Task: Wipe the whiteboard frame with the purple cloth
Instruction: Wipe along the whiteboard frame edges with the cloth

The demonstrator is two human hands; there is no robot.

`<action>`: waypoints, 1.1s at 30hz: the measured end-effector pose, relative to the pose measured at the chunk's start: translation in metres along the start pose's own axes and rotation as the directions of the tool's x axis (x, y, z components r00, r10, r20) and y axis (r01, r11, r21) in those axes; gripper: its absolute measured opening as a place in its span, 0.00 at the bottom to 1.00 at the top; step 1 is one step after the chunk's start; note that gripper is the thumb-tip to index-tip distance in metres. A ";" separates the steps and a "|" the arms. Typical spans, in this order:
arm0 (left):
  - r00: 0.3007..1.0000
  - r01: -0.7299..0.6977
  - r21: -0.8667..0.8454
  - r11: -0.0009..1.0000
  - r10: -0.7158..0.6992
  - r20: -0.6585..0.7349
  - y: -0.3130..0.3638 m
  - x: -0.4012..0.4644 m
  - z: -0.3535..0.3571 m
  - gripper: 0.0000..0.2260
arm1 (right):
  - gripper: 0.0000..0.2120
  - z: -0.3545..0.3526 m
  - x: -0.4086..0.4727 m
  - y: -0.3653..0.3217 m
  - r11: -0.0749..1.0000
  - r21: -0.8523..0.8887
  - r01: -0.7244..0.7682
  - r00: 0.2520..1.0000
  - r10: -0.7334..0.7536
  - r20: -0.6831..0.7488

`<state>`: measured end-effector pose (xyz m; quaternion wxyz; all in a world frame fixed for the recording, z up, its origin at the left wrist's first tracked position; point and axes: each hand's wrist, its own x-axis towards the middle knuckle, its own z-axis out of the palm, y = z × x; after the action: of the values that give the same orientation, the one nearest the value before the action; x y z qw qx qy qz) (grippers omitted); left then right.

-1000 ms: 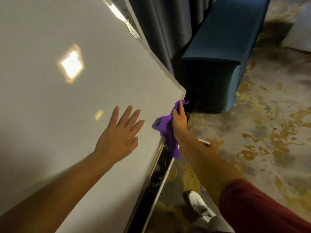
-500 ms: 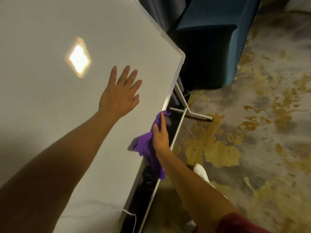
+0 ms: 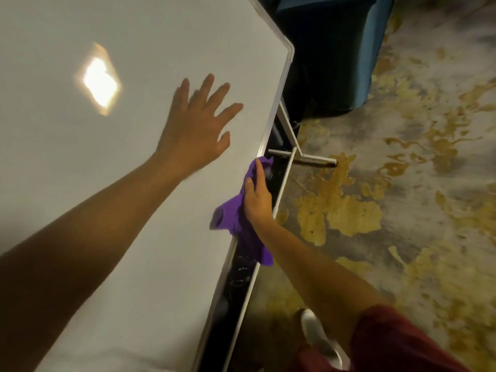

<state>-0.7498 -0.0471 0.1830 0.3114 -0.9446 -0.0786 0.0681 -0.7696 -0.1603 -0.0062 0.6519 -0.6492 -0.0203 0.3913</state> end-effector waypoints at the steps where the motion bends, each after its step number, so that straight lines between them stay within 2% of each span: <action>1: 1.000 -0.020 0.008 1.000 0.020 0.000 0.000 -0.029 -0.002 0.30 | 0.25 0.002 0.006 -0.005 0.998 -0.051 0.027 1.000 -0.028 -0.014; 5: 0.996 -0.011 0.116 0.993 0.000 0.091 -0.007 -0.142 0.001 0.31 | 0.24 -0.005 0.050 -0.037 0.992 -0.094 0.082 0.986 -0.094 -0.136; 8: 0.991 -0.049 0.168 0.985 0.027 0.130 -0.010 -0.215 0.011 0.33 | 0.24 -0.006 0.060 -0.041 0.997 -0.055 0.056 0.981 -0.065 -0.185; 10: 0.990 -0.067 0.168 0.983 0.045 0.133 -0.007 -0.236 0.018 0.34 | 0.23 0.000 0.049 -0.033 0.997 -0.050 0.059 0.973 -0.069 -0.222; 14: 0.996 0.001 0.198 0.980 -0.019 0.089 0.001 -0.237 0.022 0.34 | 0.21 0.015 0.007 -0.004 0.990 -0.037 0.136 0.949 -0.141 -0.282; 20: 0.996 0.015 0.236 0.972 -0.036 0.083 0.003 -0.235 0.020 0.34 | 0.21 0.042 -0.088 0.053 0.996 0.013 0.092 0.973 -0.087 -0.212; 26: 0.997 0.020 0.252 0.967 -0.039 0.070 0.005 -0.232 0.016 0.34 | 0.22 0.069 -0.205 0.112 0.997 -0.067 -0.036 0.994 0.029 -0.107; 30: 0.997 0.033 0.245 0.969 -0.049 0.060 0.005 -0.234 0.014 0.32 | 0.24 0.077 -0.261 0.140 0.983 -0.179 -0.034 0.998 0.022 -0.066; 33: 0.997 0.058 0.187 0.981 -0.067 0.040 0.008 -0.246 0.004 0.29 | 0.23 0.079 -0.290 0.150 0.984 -0.173 -0.049 0.999 0.047 -0.014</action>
<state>-0.9905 -0.0983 0.1943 0.3982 -0.9067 -0.1087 0.0871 -1.0850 -0.2729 0.0161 0.5836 -0.7055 -0.0353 0.4005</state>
